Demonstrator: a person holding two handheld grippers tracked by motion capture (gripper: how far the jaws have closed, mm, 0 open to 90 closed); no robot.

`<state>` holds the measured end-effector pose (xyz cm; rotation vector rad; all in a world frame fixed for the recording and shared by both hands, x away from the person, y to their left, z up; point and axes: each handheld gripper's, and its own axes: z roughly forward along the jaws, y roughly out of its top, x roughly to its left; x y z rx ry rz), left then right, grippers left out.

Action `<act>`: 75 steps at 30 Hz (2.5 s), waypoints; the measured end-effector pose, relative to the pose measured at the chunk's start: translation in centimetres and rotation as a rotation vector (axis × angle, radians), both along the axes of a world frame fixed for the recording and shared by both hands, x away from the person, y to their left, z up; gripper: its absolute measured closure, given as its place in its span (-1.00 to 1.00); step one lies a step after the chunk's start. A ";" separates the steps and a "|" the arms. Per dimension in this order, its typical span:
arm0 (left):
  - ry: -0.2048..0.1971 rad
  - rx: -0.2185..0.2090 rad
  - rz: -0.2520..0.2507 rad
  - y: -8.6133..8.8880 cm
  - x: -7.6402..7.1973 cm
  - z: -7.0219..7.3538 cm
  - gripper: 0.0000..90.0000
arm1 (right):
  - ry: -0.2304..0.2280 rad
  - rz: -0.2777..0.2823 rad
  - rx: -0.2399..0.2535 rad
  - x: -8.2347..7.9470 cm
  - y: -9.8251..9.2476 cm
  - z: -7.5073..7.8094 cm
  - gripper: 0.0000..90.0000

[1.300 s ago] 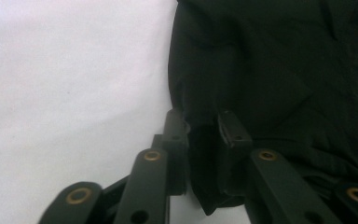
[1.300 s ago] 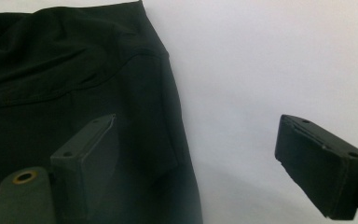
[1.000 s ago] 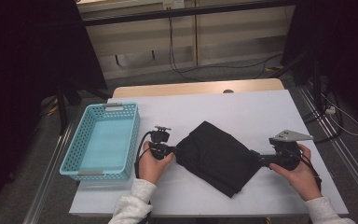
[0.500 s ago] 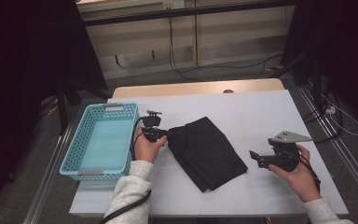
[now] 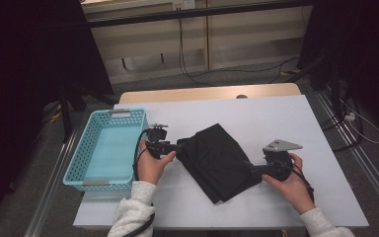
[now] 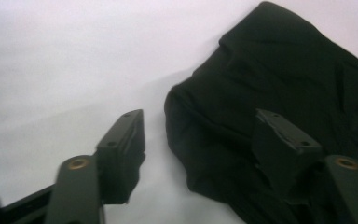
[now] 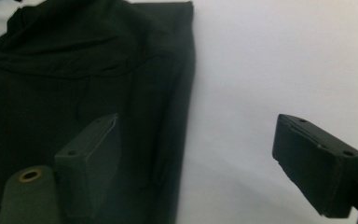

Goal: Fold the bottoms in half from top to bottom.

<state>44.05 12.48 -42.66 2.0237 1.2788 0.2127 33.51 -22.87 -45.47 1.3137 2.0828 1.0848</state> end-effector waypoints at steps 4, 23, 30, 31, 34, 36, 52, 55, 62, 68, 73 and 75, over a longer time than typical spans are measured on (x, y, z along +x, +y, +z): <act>-0.013 0.024 -0.028 -0.1 -0.7 -0.6 -0.38 | 0.050 0.024 -0.032 0.2 1.0 -1.0 -0.51; -0.008 0.039 -0.038 -0.4 -0.8 -1.0 -0.51 | 0.105 -0.058 0.061 -1.6 1.6 -1.7 0.19; -0.001 0.038 -0.033 -0.5 -0.8 -0.9 -0.58 | 0.122 -0.039 0.137 -1.9 2.0 -1.9 0.74; 0.001 0.033 -0.030 -0.5 -0.8 -0.7 -0.61 | 0.119 -0.036 0.124 -1.9 2.2 -1.8 0.75; 0.005 0.031 -0.032 -0.5 -0.9 -0.6 -0.65 | 0.115 -0.024 0.128 -1.9 2.2 -1.8 0.77; 0.012 0.034 -0.035 -0.5 -0.8 -0.4 -0.66 | 0.111 -0.011 0.139 -1.9 2.0 -1.8 0.79; 0.096 0.092 0.001 -2.9 1.2 -1.7 -0.80 | 0.086 0.028 0.142 -2.3 2.2 -1.2 0.81; 0.102 0.098 0.023 -2.6 1.4 -2.0 -0.65 | 0.085 0.028 0.138 -2.4 2.0 -1.3 0.81; 0.128 0.165 0.013 -3.0 1.2 -1.4 -0.03 | 0.079 0.038 0.131 -2.6 2.3 -1.2 0.81; 0.206 0.123 0.009 -3.0 1.7 -1.2 0.58 | 0.077 0.051 0.120 -2.6 2.8 -1.2 0.81; 0.266 0.123 0.006 -3.2 2.2 -0.8 0.70 | 0.074 0.049 0.122 -2.6 2.7 -1.2 0.81; 0.297 0.123 0.011 -3.2 2.5 -0.6 0.72 | 0.074 0.047 0.123 -2.7 2.7 -1.1 0.81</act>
